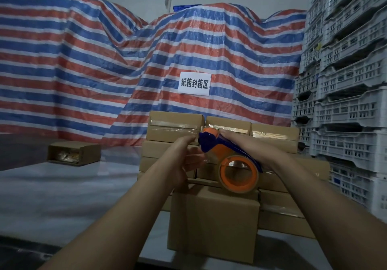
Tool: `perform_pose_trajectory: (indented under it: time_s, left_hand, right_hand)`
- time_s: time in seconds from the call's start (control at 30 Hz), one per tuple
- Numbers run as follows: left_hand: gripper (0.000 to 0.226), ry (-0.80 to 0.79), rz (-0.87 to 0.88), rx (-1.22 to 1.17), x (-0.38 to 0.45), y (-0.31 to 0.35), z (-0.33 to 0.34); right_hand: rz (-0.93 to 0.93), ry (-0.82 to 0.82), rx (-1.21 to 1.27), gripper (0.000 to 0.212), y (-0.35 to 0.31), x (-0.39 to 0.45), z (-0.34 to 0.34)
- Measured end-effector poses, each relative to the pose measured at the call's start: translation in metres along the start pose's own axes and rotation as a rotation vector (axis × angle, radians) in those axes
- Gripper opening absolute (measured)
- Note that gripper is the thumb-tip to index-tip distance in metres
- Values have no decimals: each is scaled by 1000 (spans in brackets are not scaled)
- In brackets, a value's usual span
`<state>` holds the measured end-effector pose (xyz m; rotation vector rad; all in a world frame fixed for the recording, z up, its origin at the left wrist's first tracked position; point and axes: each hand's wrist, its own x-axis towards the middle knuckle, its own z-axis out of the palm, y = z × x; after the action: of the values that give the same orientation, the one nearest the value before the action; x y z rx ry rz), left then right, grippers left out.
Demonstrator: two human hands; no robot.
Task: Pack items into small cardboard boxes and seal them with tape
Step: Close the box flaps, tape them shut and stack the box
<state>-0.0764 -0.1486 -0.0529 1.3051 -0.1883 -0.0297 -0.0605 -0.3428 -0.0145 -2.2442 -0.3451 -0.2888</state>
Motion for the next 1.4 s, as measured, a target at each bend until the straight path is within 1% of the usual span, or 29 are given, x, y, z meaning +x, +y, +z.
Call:
perform_pose_trajectory:
  time_s: [0.1, 0.23, 0.3, 0.43, 0.63, 0.8, 0.87, 0.97, 1.07, 1.13, 1.2, 1.27, 1.33, 1.4]
  left_hand:
    - [41, 9, 23, -6, 1, 1, 0]
    - [51, 15, -4, -27, 3, -1, -2]
    - [53, 20, 2, -23, 3, -1, -3]
    - [40, 17, 14, 17, 5, 1, 1]
    - [26, 21, 17, 27, 6, -1, 3]
    - [19, 44, 24, 76, 10, -6, 4]
    - [19, 58, 34, 87, 12, -8, 4]
    - [17, 91, 57, 65, 14, -14, 2]
    - [15, 122, 82, 73, 15, -21, -2]
    - [18, 167, 68, 59, 18, -25, -8]
    - [19, 211, 31, -11, 21, -27, -14]
    - [23, 233, 26, -57, 23, -31, -16]
    - [25, 262, 43, -134, 22, -34, -15]
    - [23, 289, 52, -214, 21, -36, -17]
  right_hand:
    - [-2, -4, -28, 67, 0, 2, 0]
    - [-9, -5, -50, 70, 0, 4, 1]
    - [-14, 1, -34, 69, 1, 4, 1]
    - [-28, -10, -41, 69, 1, 4, 0]
    - [-1, 7, -49, 71, 1, 4, 0]
    - [-10, 1, -53, 83, 0, 3, 0]
    - [-16, -15, -57, 80, -1, 3, -1]
    - [-1, -45, -82, 68, -3, 6, -4]
    - [28, -112, -146, 63, -8, 8, -9]
    - [44, -146, -165, 57, -11, 8, -14]
    - [59, -169, -177, 46, -11, 7, -19]
    - [65, -194, -195, 44, -10, 7, -22]
    - [74, -186, -215, 43, -9, 7, -19]
    - [93, -139, -292, 53, -11, 11, -14]
